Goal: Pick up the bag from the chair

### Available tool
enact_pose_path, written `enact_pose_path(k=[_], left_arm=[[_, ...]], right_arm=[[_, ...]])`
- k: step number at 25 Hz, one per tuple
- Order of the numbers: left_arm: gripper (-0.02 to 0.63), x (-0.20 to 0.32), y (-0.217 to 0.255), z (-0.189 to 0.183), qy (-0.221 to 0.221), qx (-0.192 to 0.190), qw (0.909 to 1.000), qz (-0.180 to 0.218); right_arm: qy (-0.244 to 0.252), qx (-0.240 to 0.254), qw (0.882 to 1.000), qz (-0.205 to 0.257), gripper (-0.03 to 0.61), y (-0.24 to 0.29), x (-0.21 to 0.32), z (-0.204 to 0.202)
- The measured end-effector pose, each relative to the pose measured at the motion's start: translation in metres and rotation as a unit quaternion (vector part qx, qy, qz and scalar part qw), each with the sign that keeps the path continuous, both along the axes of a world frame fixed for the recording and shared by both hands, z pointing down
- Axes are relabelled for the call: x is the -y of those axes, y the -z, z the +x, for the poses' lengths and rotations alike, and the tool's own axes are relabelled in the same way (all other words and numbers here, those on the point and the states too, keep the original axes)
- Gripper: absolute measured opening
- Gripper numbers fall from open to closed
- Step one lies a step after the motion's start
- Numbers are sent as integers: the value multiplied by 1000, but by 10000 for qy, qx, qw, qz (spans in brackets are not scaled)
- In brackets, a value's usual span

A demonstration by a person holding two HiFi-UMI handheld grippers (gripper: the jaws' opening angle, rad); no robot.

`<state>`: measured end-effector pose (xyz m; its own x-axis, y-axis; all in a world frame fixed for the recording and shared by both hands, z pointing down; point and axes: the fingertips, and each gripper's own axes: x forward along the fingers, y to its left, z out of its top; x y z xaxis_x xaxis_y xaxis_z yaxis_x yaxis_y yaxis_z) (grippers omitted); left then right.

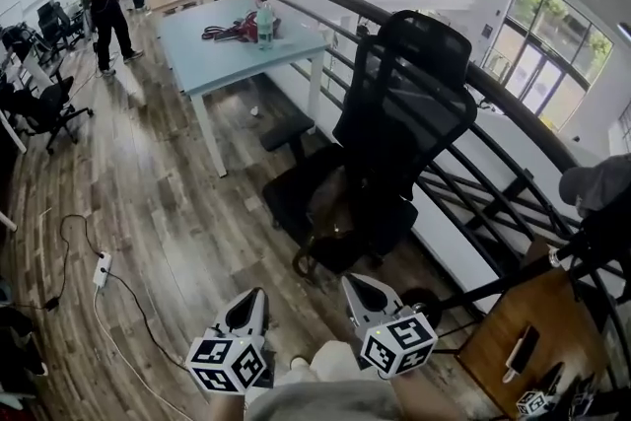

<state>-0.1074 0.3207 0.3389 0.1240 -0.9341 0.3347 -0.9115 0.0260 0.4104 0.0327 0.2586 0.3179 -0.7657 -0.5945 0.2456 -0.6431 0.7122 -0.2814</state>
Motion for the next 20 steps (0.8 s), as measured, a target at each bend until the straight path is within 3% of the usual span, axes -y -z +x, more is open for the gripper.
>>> enact_pose_path(k=[8, 20], left_arm=[[3, 35, -15, -3, -306, -137, 9993, -138], [3, 121, -15, -9, -410, -104, 9990, -138]], right_arm=[[-271, -65, 9995, -140, 2, -8, 37, 2], [-301, -63, 9995, -36, 2, 3, 138, -10]])
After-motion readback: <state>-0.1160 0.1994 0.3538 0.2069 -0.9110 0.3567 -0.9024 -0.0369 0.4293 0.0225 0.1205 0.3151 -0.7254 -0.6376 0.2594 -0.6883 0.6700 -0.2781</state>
